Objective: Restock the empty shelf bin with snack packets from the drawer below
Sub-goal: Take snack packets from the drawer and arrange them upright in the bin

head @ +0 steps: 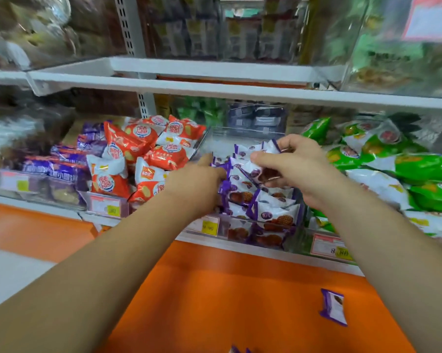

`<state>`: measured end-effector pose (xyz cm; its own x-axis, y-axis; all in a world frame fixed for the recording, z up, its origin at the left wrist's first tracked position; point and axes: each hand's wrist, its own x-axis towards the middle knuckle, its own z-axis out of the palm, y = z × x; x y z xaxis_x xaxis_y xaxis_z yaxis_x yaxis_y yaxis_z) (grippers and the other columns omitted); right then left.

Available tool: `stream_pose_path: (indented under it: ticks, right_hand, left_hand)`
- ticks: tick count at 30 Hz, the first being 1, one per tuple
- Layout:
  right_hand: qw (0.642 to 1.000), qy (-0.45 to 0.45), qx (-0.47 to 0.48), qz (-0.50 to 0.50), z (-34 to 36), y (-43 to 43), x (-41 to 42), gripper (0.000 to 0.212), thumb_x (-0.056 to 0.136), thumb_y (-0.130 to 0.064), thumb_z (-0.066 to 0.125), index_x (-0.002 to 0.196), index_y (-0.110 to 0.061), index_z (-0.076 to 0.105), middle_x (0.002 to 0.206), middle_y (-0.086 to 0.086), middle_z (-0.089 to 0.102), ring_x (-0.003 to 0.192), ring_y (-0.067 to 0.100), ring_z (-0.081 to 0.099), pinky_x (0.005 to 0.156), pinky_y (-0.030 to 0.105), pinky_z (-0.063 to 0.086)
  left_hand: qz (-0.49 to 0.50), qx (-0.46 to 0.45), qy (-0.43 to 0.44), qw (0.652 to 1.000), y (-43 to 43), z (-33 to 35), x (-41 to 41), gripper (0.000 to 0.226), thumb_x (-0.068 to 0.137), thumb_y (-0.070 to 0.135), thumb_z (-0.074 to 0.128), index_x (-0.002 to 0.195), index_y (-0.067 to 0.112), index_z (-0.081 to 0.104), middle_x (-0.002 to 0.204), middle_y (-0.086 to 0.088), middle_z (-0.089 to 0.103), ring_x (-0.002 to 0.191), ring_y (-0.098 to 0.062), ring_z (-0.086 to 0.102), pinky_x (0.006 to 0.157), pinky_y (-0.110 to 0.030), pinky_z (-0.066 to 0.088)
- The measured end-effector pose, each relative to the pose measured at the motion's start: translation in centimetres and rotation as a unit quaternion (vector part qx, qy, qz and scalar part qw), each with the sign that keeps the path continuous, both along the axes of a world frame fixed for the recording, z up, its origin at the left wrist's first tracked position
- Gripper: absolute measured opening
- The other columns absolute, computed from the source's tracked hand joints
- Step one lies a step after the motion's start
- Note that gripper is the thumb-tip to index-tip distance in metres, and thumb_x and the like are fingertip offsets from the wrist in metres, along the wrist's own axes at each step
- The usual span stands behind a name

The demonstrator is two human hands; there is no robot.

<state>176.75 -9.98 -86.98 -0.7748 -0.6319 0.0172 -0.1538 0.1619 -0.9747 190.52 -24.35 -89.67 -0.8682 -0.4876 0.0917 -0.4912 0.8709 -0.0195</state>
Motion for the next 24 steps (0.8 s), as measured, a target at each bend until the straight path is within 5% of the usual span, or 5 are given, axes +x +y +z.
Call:
stream_pose_path:
  ticks: [4,10,14,20,24]
  right_hand:
    - [0.998,0.053,0.019,0.002,-0.4,-0.9,0.0,0.029,0.076,-0.031,0.088,0.087,-0.012,0.07,0.089,0.017,0.075,0.078,0.032,0.076,0.069,0.04,0.06]
    - [0.997,0.076,0.026,-0.016,0.0,-1.1,0.8,0.056,0.078,-0.054,0.082,0.08,-0.006,0.053,0.08,0.028,0.069,0.059,0.022,0.059,0.054,0.035,0.038]
    - [0.999,0.017,0.013,-0.028,0.5,-0.8,0.7,0.047,0.084,-0.049,0.08,0.085,-0.013,0.05,0.062,0.009,0.072,0.045,0.021,0.055,0.045,0.031,0.045]
    - [0.997,-0.08,0.003,0.001,0.5,-0.2,0.6,0.034,0.091,-0.033,0.077,0.107,-0.006,0.064,0.089,0.026,0.075,0.062,0.031,0.07,0.062,0.048,0.064]
    - [0.991,-0.123,0.009,0.045,0.3,-0.4,0.8,0.029,0.097,-0.029,0.07,0.109,-0.003,0.066,0.098,0.027,0.075,0.07,0.033,0.073,0.066,0.044,0.064]
  left_hand:
    - [-0.009,-0.021,0.084,0.996,-0.6,0.9,1.3,0.034,0.086,0.045,0.071,0.117,0.035,0.064,0.13,0.005,0.051,0.116,-0.023,0.054,0.078,-0.038,0.051]
    - [0.013,0.204,0.282,0.937,-1.3,0.8,2.3,0.028,0.081,0.039,0.081,0.078,0.027,0.056,0.068,0.01,0.06,0.062,-0.003,0.056,0.054,-0.025,0.04]
    - [0.011,0.308,0.36,0.88,-0.8,1.4,1.9,0.024,0.084,0.042,0.079,0.087,0.022,0.066,0.076,0.003,0.074,0.07,-0.014,0.071,0.066,-0.042,0.059]
    - [0.022,0.426,0.403,0.809,0.1,0.9,1.5,0.02,0.084,0.021,0.083,0.096,0.015,0.069,0.084,-0.005,0.077,0.076,-0.026,0.074,0.068,-0.046,0.062]
    - [0.014,0.461,0.392,0.796,1.7,1.1,1.4,0.039,0.072,0.011,0.091,0.102,0.021,0.068,0.09,-0.003,0.078,0.086,-0.025,0.074,0.074,-0.044,0.063]
